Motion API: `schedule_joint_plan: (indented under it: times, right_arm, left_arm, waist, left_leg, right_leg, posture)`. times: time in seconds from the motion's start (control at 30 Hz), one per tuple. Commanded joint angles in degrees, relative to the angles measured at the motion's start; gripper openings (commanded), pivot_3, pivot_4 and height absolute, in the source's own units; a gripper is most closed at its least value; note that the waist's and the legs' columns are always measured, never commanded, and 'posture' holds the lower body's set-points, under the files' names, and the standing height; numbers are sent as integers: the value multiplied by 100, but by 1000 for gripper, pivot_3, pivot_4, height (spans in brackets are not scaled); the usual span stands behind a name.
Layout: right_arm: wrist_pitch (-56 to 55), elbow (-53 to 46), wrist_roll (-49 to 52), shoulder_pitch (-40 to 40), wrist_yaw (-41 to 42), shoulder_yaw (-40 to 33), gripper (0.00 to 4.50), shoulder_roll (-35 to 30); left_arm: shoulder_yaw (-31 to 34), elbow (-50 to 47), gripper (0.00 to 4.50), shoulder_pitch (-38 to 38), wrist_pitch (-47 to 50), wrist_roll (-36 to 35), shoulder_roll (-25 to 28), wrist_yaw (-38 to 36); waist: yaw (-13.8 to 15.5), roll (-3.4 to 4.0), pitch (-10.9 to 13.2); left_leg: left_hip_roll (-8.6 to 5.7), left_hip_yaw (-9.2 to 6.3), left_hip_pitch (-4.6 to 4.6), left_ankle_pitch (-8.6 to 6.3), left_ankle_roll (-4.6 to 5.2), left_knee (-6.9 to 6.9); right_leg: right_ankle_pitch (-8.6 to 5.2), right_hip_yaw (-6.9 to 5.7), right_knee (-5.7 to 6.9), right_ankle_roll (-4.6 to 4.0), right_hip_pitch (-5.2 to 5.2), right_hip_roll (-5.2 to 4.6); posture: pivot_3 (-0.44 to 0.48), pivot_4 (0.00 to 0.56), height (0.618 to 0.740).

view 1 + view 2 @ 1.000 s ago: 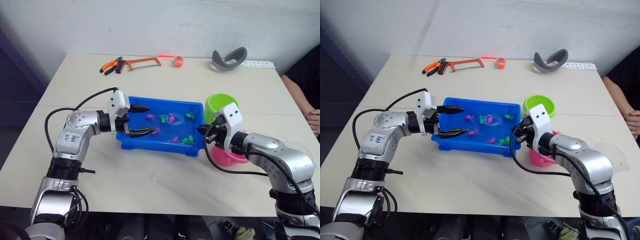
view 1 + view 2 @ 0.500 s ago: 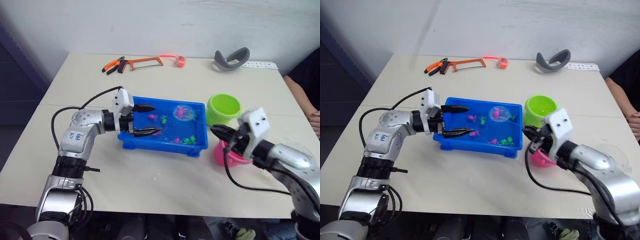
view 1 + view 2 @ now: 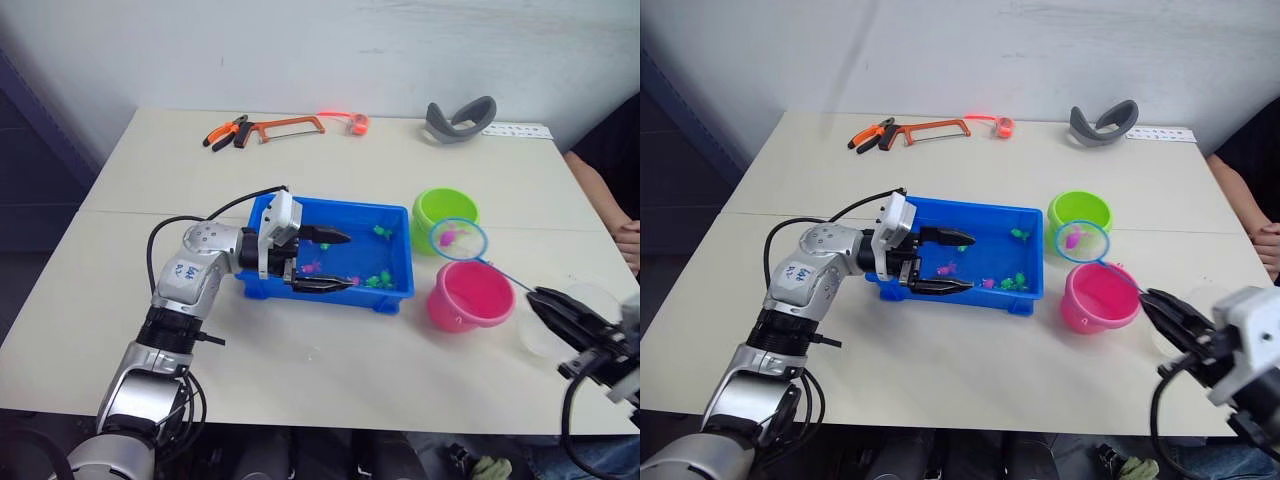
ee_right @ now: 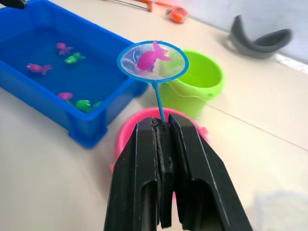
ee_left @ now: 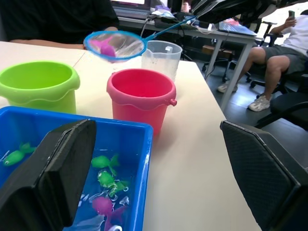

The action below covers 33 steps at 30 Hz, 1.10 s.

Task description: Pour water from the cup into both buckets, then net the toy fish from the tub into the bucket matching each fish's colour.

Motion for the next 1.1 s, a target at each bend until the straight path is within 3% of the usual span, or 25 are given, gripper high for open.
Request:
schedule_joint_plan:
  times: [0.03, 0.2, 0.37, 0.63, 0.9, 1.0, 1.1]
  right_arm:
    - [-718, -126, -361, 689, 354, -494, 0, 247]
    - [-2373, 359, -1642, 1496, 757, -521, 0, 646]
    - [-3624, 748, -2810, 1552, 538, -308, 0, 735]
    - [-5060, 1326, -4419, 1376, 232, 185, 0, 297]
    - [-6452, 1735, -5970, 1036, -367, 10, 0, -380]
    - [-6558, 1890, -5928, 980, -468, -7, 0, -451]
    - [-5870, 1755, -4974, 859, -336, 174, 0, -334]
  left_arm:
    - [-46, 194, 4479, -228, -229, 37, -86, -145]
    - [-96, 541, 4479, -419, -421, 92, -229, -271]
    - [-109, 742, 4479, -519, -539, 136, -334, -349]
    - [-58, 858, 4479, -584, -608, 186, -365, -370]
    - [-10, 750, 4479, -490, -564, 166, -297, -306]
    - [-5, 714, 4479, -466, -553, 157, -281, -277]
    - [-2, 731, 4479, -449, -567, 159, -261, -279]
  waist:
    - [3, 1, -1]
    - [-9, 1, -1]
    - [-23, 1, -1]
    - [-15, 1, -1]
    - [-12, 1, -1]
    - [-8, 1, -1]
    - [-10, 1, -1]
  left_leg:
    - [1, 0, 5, 0, 0, -2]
    - [-1, 14, 8, -6, 8, -5]
    - [0, 21, 10, -8, 5, -6]
    - [2, 26, 11, -8, 1, -3]
    - [0, 25, 11, -7, 0, 0]
    - [0, 26, 10, -7, -1, 1]
    - [0, 25, 11, -6, 0, 2]
  right_leg:
    - [0, 3, 0, 0, 2, 0]
    - [0, 18, -7, 1, -2, 0]
    - [0, 27, -12, 1, -10, -1]
    - [0, 30, -10, 0, -12, 0]
    - [0, 27, -9, 0, -11, 1]
    - [0, 27, -9, 1, -10, 6]
    - [0, 26, -7, 1, -8, 6]
  posture:
    - [0, 150, 740]
    - [0, 150, 740]
    - [0, 150, 740]
    - [0, 150, 740]
    - [0, 150, 740]
    - [0, 150, 740]
    - [0, 150, 740]
